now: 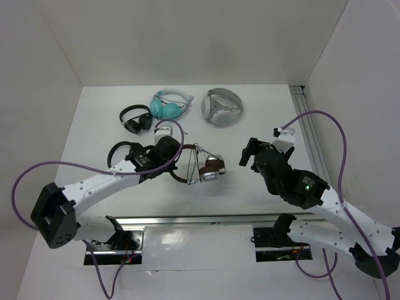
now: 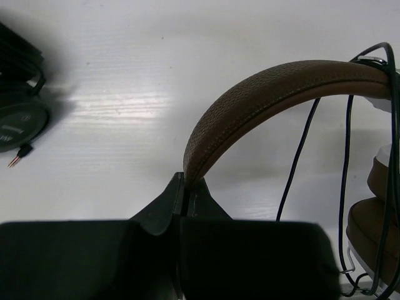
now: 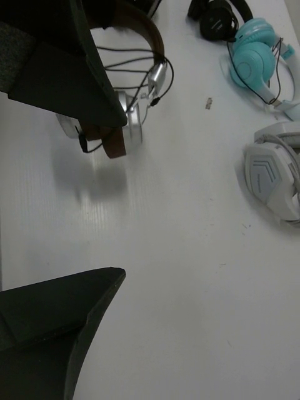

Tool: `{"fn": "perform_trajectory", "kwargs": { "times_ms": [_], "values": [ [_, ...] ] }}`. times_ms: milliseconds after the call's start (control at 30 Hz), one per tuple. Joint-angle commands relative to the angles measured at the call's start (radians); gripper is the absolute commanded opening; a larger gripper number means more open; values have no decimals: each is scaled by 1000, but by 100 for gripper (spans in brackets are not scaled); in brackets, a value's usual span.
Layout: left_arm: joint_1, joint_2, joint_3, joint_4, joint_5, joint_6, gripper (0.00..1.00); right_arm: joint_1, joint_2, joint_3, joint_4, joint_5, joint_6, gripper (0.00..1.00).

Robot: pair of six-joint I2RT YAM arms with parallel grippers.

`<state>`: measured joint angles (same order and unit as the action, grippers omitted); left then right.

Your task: Wrap the headphones

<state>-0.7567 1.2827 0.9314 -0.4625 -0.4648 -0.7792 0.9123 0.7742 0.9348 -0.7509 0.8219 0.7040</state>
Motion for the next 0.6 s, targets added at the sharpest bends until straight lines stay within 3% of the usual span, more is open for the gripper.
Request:
{"fn": "perform_trajectory", "kwargs": {
  "times_ms": [0, 167, 367, 567],
  "values": [
    [28, 64, 104, 160, 64, 50, 0, 8, -15, 73, -24, 3, -24, 100],
    [65, 255, 202, 211, 158, 69, 0, 8, -15, 73, -33, 3, -44, 100],
    [74, 510, 465, 168, 222, 101, 0, 8, -15, 73, -53, 3, -63, 100],
    [74, 737, 632, 148, 258, 110, 0, 8, -15, 53, -53, 22, -83, 100]
  ]
}}
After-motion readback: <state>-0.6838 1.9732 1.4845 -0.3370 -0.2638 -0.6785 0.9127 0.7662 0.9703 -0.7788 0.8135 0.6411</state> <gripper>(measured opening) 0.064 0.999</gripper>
